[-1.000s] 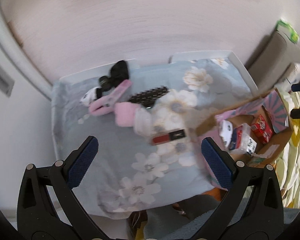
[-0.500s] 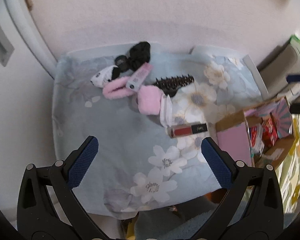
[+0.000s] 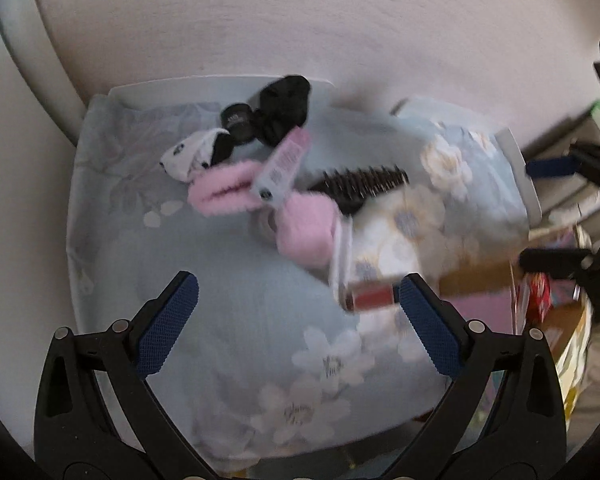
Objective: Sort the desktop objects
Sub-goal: 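Move both grippers back over the tray toward the pink hair ties, then grasp the pink fluffy hair tie with the left gripper while the right grasps the black claw clip, then carry the hair tie and claw clip over the cardboard box with both grippers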
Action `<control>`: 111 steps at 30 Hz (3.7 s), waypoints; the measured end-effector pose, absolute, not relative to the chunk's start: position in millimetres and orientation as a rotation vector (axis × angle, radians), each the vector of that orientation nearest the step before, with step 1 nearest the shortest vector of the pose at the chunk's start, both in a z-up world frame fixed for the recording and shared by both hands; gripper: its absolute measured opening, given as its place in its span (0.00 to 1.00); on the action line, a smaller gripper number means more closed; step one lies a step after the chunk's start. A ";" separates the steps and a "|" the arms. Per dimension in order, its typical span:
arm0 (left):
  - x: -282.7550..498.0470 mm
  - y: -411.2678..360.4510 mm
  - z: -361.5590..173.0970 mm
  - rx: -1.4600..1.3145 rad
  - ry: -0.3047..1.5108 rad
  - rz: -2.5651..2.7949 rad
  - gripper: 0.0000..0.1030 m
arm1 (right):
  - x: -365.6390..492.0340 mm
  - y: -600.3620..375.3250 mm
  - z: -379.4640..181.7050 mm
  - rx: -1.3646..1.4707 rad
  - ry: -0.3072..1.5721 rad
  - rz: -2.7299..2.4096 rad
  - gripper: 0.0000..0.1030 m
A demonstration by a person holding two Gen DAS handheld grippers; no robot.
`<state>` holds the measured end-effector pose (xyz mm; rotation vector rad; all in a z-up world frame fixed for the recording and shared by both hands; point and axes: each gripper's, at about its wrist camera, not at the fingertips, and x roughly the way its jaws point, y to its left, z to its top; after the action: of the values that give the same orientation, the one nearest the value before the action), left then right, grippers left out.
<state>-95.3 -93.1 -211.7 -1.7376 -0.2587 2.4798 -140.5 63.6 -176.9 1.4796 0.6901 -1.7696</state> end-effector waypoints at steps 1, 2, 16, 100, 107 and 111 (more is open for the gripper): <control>-100.0 -94.1 -214.3 -1.743 -0.270 2.477 0.97 | -144.1 60.7 -180.1 1.481 0.689 -1.766 0.99; -104.8 -94.9 -217.9 -1.752 -0.278 2.469 0.97 | -150.8 54.5 -187.2 1.485 0.687 -1.755 0.99; -145.3 -103.0 -276.0 -1.835 -0.453 2.321 0.84 | -183.9 -2.6 -253.3 1.386 0.962 -1.567 0.91; -58.0 136.2 -126.1 -1.419 0.158 2.257 0.25 | -123.2 269.0 -122.2 1.418 0.615 -1.783 0.20; -52.4 176.6 -146.6 -1.436 0.220 2.188 0.24 | -122.7 303.6 -146.7 1.470 0.609 -1.782 0.20; -47.2 196.0 -162.7 -1.450 0.270 2.153 0.25 | -123.8 316.6 -162.0 1.498 0.608 -1.765 0.20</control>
<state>-47.2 196.0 -162.7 -1.4501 0.2700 2.1533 -123.8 316.6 -162.0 1.4982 0.6081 -1.7653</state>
